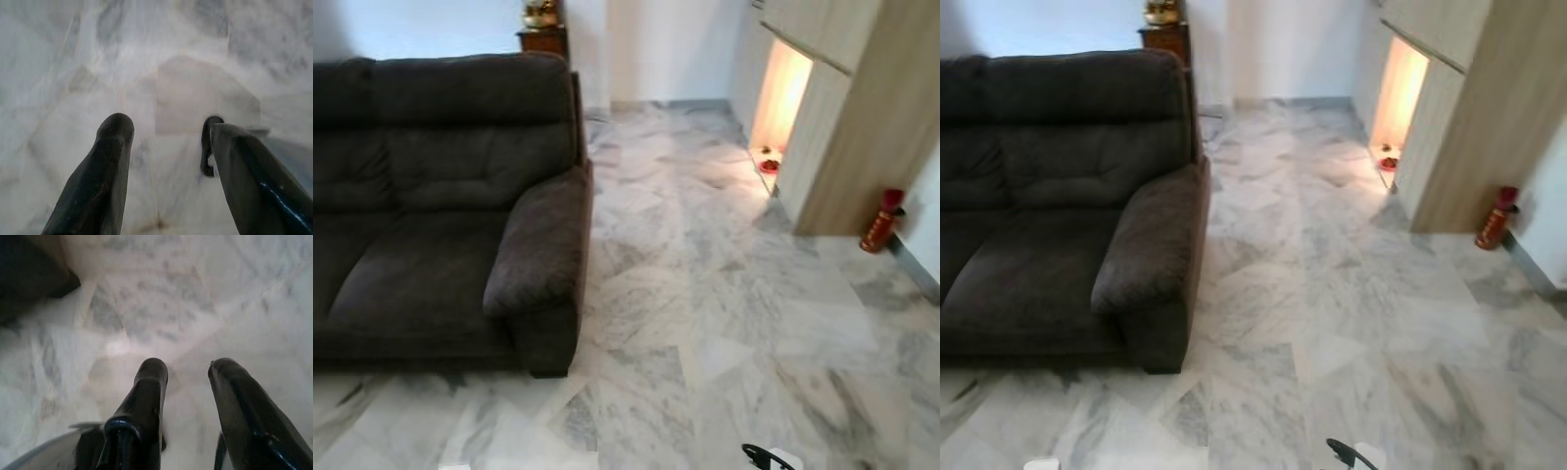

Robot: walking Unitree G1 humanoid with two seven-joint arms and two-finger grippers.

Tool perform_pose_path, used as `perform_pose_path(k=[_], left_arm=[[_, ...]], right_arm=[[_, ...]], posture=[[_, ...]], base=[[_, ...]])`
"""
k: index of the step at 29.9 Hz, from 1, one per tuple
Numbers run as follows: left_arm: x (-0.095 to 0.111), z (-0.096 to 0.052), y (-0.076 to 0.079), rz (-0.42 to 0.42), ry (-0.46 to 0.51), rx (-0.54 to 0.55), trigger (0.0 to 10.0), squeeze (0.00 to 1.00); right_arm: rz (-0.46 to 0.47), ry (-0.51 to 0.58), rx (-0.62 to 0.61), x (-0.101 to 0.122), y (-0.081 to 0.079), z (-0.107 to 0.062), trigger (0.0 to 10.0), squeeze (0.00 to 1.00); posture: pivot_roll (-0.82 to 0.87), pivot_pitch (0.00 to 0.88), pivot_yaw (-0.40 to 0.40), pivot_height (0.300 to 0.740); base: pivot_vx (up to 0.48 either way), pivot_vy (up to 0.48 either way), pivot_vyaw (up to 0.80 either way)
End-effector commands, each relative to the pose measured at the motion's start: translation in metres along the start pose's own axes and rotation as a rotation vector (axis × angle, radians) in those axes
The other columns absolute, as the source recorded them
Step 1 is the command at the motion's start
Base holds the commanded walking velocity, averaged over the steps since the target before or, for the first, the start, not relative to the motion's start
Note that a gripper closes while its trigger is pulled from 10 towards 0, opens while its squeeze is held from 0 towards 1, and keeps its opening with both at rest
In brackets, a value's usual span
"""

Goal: Move the pillow to the sofa from floor

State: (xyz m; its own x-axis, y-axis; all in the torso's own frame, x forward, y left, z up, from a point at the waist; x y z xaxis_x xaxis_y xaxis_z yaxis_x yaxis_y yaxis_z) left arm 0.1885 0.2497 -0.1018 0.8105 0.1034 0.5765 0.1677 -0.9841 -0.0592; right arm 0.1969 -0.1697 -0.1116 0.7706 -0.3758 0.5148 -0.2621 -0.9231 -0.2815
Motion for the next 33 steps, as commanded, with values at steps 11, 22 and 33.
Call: perform_pose_path(k=[11,22,33], left_arm=[[-0.005,0.001,0.011,-0.016,-0.018,-0.014,10.0,0.0],[-0.022,-0.002,0.015,-0.051,-0.044,-0.008,10.0,0.0],[-0.027,-0.003,0.023,-0.054,-0.05,-0.022,10.0,0.0]], right_arm=[[-0.052,-0.002,-0.004,0.004,0.01,-0.002,10.0,0.0],[-0.129,-0.014,0.008,0.003,0.017,-0.005,10.0,0.0],[-0.126,-0.01,-0.005,0.001,0.024,-0.007,10.0,0.0]], posture=[[0.05,0.021,0.016,0.74],[0.06,0.036,-0.017,0.74],[0.05,0.038,-0.029,0.74]], base=[[0.0,0.275,0.0],[0.0,0.262,0.36],[0.0,0.48,0.07]])
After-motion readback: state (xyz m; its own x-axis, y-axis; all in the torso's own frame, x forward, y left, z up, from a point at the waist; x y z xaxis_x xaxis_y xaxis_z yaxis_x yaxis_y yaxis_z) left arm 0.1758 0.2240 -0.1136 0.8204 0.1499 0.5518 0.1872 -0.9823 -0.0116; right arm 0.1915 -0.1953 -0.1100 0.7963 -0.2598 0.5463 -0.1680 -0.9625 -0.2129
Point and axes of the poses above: a point about 5 cm out from each wrist's last joint towards the gripper, its own z axis pointing out of the wrist towards the gripper, its own x axis along the axis of the wrist's last joint, y = z × x, the point moved 3 cm from there along z, pointing out of the wrist towards the gripper, and after that the axes turned 1 degree about -z, right-handed, at the moved point
